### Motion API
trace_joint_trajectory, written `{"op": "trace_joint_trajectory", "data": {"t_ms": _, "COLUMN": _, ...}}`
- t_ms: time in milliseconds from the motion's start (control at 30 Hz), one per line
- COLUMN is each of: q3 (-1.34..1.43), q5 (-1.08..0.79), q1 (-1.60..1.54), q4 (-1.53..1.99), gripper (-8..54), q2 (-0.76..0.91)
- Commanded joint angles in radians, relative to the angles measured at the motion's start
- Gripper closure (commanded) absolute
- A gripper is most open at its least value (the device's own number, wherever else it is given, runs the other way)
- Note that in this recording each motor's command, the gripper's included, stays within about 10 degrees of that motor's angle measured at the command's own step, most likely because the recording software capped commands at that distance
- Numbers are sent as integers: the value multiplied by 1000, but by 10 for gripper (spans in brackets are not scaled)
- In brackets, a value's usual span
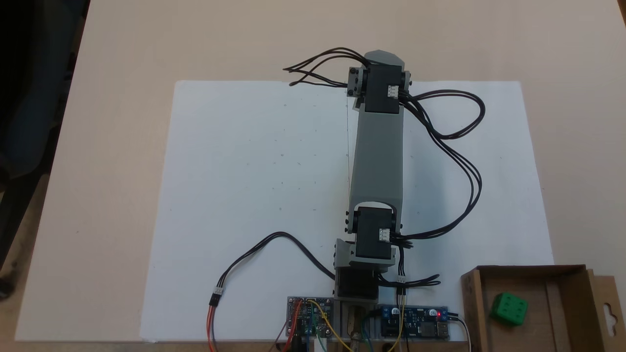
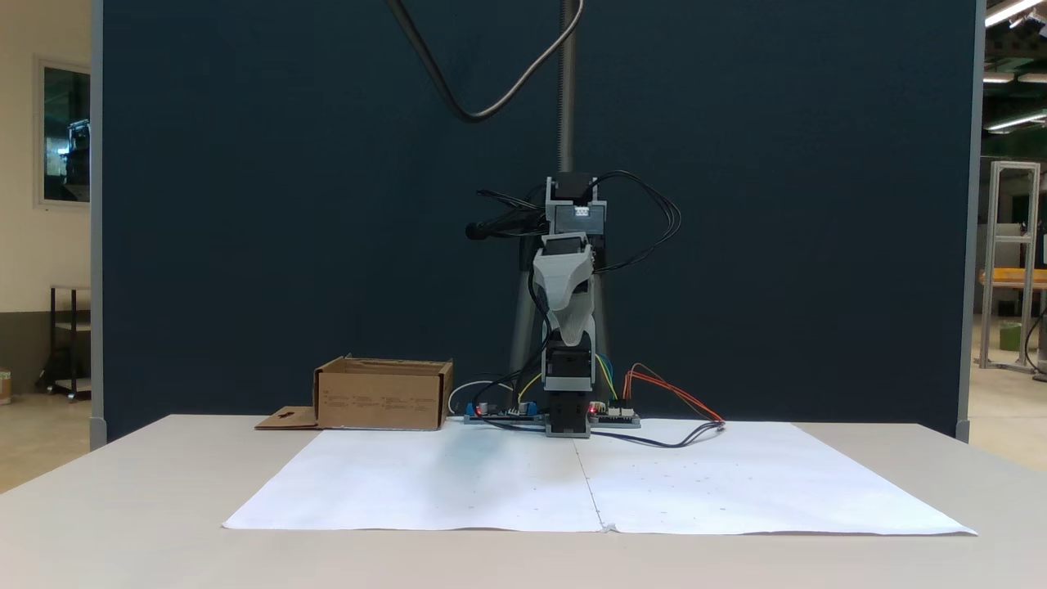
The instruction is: Grasp a green dice and put it in the bin.
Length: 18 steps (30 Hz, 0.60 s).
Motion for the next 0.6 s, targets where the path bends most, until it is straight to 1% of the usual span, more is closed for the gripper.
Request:
{"op": "trace_joint_trajectory", "data": {"t_ms": 0, "q3": 18, "q5": 51, "q1": -3, "q4": -135, "gripper": 21, "q2": 32}}
{"op": "trace_joint_trajectory", "data": {"t_ms": 100, "q3": 137, "q5": 52, "q1": -15, "q4": -270, "gripper": 19, "q2": 84}}
{"op": "trace_joint_trajectory", "data": {"t_ms": 300, "q3": 523, "q5": 48, "q1": -26, "q4": -527, "gripper": 20, "q2": 235}}
{"op": "trace_joint_trajectory", "data": {"t_ms": 333, "q3": 653, "q5": 25, "q1": -37, "q4": -593, "gripper": 20, "q2": 282}}
{"op": "trace_joint_trajectory", "data": {"t_ms": 567, "q3": 1115, "q5": -104, "q1": -61, "q4": -905, "gripper": 20, "q2": 454}}
